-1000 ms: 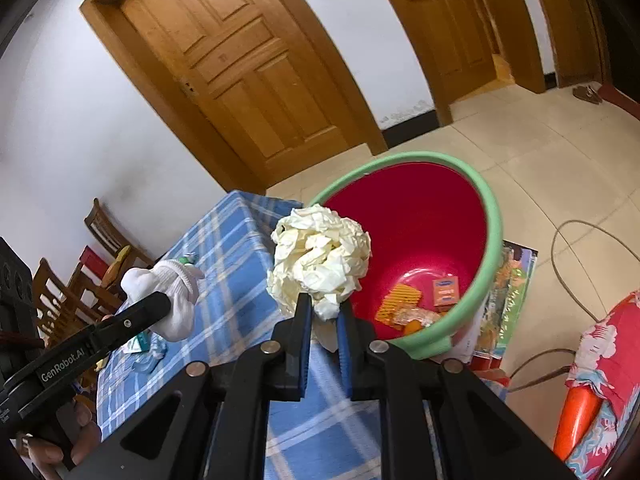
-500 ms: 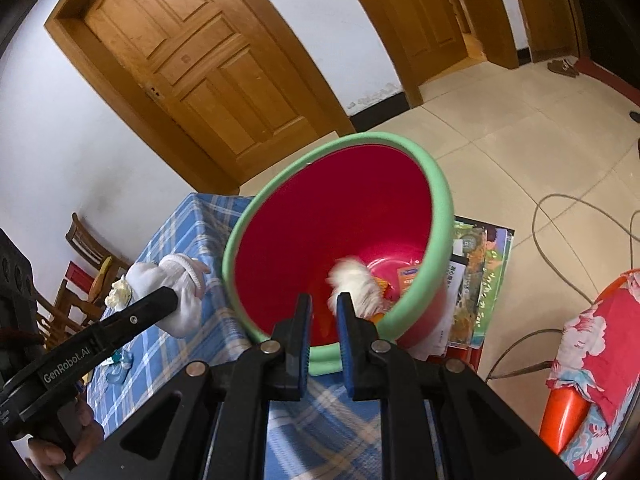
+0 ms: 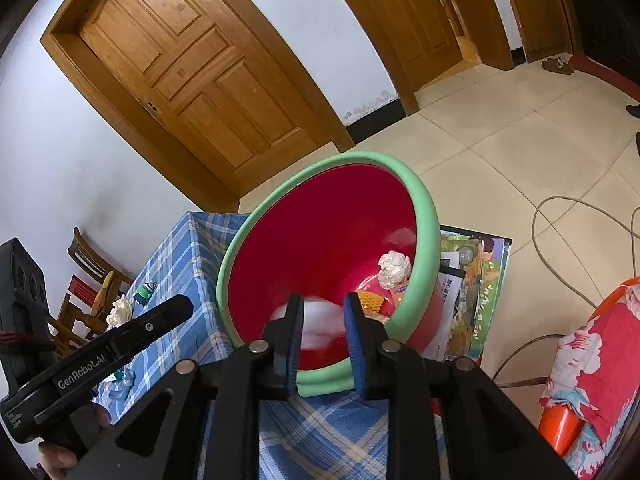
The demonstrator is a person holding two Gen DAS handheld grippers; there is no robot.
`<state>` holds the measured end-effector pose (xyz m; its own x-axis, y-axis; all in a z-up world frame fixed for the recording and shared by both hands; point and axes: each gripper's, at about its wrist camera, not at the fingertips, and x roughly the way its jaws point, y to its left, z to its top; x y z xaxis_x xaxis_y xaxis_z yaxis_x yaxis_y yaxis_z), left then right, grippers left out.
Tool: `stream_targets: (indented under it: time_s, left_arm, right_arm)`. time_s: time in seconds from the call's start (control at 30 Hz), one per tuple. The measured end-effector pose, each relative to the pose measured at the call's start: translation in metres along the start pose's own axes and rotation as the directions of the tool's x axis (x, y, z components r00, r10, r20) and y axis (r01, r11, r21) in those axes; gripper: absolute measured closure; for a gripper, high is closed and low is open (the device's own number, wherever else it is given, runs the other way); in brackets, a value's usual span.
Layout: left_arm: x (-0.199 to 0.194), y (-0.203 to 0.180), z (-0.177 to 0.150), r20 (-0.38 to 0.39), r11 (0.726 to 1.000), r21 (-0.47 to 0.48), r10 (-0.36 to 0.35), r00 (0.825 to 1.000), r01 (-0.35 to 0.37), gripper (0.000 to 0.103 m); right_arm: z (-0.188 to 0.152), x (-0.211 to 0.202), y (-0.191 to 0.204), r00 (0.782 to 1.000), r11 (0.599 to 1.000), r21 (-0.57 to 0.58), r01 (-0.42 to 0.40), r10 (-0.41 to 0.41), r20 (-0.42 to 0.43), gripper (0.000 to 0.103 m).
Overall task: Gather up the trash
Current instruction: 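Carry both items over the red bucket and open both tools to drop them, then return both tools to the table toward the white medicine box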
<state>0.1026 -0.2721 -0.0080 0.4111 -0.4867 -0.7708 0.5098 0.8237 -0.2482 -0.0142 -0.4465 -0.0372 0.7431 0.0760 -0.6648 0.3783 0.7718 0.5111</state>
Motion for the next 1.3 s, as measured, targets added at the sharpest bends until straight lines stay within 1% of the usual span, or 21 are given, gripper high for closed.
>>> stream_targets:
  time_s: [0.07,0.17,0.3,0.33,0.4,0.5,0.57,0.7,0.9,1.0,1.17,1.3]
  left_arm:
    - [-0.005,0.003,0.0,0.009,1.0,-0.009,0.001,1.0,-0.001,0.062]
    - [-0.012,0.007,-0.001,0.019,1.0,-0.02,0.008,1.0,-0.007,0.062]
    - [-0.025,0.017,-0.004,0.037,0.999,-0.051,0.019,0.999,-0.018,0.062]
    - [-0.029,0.022,-0.003,0.042,0.998,-0.06,0.025,0.999,-0.023,0.062]
    - [-0.037,0.027,-0.007,0.053,0.997,-0.075,0.038,0.998,-0.033,0.062]
    - [-0.049,0.037,-0.011,0.066,0.994,-0.097,0.055,0.996,-0.049,0.061]
    - [-0.059,0.045,-0.016,0.078,0.992,-0.112,0.075,0.994,-0.066,0.057]
    - [-0.076,0.064,-0.023,0.097,0.983,-0.154,0.111,0.989,-0.095,0.057]
    - [-0.097,0.097,-0.035,0.117,0.966,-0.217,0.171,0.978,-0.142,0.057]
    - [-0.105,0.111,-0.041,0.119,0.956,-0.244,0.197,0.973,-0.163,0.057]
    - [-0.116,0.139,-0.049,0.113,0.931,-0.299,0.255,0.96,-0.211,0.057]
    - [-0.121,0.161,-0.054,0.11,0.91,-0.344,0.286,0.952,-0.234,0.057]
  right_arm:
    - [0.0,0.0,0.001,1.0,1.0,0.001,-0.002,0.002,0.002,0.076]
    - [-0.001,-0.002,0.004,1.0,1.0,-0.003,-0.005,0.006,0.007,0.07]
    - [-0.004,-0.007,0.012,1.0,1.0,-0.012,-0.016,0.016,0.011,0.067]
    - [-0.004,-0.009,0.014,1.0,1.0,-0.015,-0.019,0.019,0.013,0.066]
    - [-0.006,-0.014,0.02,0.999,0.999,-0.023,-0.027,0.027,0.022,0.059]
    - [-0.01,-0.021,0.029,0.999,0.999,-0.034,-0.042,0.043,0.033,0.055]
    - [-0.014,-0.023,0.036,0.998,0.997,-0.043,-0.057,0.058,0.031,0.053]
    - [-0.023,-0.025,0.053,0.996,0.994,-0.07,-0.082,0.083,0.018,0.051]
    - [-0.033,-0.032,0.073,0.994,0.99,-0.105,-0.099,0.102,0.028,0.046]
    - [-0.037,-0.031,0.08,0.994,0.988,-0.109,-0.109,0.111,0.017,0.045]
    - [-0.043,-0.028,0.093,0.992,0.985,-0.125,-0.122,0.123,-0.003,0.043]
    - [-0.047,-0.026,0.1,0.992,0.982,-0.142,-0.124,0.124,-0.013,0.042]
